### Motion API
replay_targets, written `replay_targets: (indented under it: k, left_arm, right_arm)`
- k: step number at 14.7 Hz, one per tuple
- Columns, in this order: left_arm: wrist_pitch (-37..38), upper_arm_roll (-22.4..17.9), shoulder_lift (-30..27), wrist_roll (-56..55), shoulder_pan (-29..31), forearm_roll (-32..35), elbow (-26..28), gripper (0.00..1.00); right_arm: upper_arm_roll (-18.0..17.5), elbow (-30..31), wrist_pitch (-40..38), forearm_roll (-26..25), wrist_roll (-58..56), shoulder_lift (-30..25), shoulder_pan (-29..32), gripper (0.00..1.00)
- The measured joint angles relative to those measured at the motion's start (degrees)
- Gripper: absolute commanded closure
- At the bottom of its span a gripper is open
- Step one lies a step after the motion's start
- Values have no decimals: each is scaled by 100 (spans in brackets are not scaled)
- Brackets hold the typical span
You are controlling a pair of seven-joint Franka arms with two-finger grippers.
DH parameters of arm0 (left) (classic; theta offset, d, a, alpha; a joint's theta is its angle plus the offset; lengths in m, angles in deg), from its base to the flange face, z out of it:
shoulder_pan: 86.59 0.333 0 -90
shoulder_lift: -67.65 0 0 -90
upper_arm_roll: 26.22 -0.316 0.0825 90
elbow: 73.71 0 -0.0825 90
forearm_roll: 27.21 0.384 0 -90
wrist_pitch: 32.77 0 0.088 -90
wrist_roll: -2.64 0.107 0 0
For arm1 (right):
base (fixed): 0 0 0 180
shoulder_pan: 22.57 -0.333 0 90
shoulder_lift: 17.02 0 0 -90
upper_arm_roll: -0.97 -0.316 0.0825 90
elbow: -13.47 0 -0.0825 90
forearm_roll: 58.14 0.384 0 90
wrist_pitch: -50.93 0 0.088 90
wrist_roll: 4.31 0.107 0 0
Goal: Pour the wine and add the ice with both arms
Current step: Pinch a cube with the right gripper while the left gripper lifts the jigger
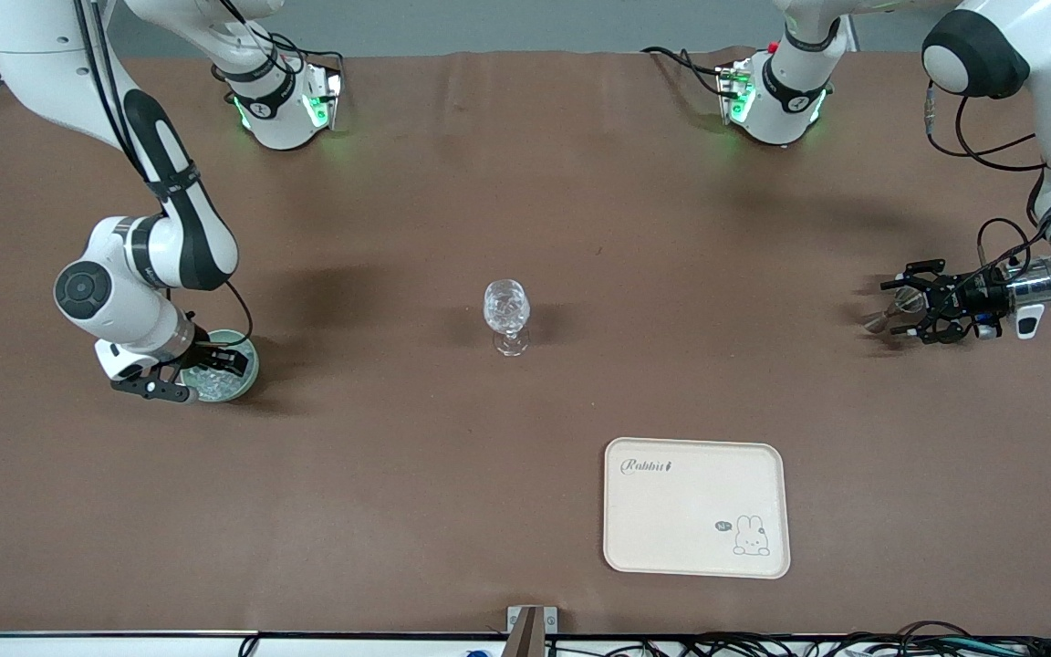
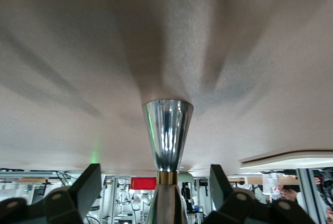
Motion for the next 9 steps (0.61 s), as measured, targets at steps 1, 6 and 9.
replay_targets:
  k: [1, 6, 9]
  left_arm:
    - [10, -2, 0, 0, 41, -65, 1, 18]
    - [213, -2, 3, 14, 71, -304, 44, 29]
    - [213, -2, 13, 16, 75, -371, 104, 35]
  right_arm:
    - [0, -1, 1, 0, -1, 0, 0, 38]
    - [19, 0, 2, -4, -1, 0, 1, 39]
    - [36, -1, 3, -68, -4, 1, 34, 41]
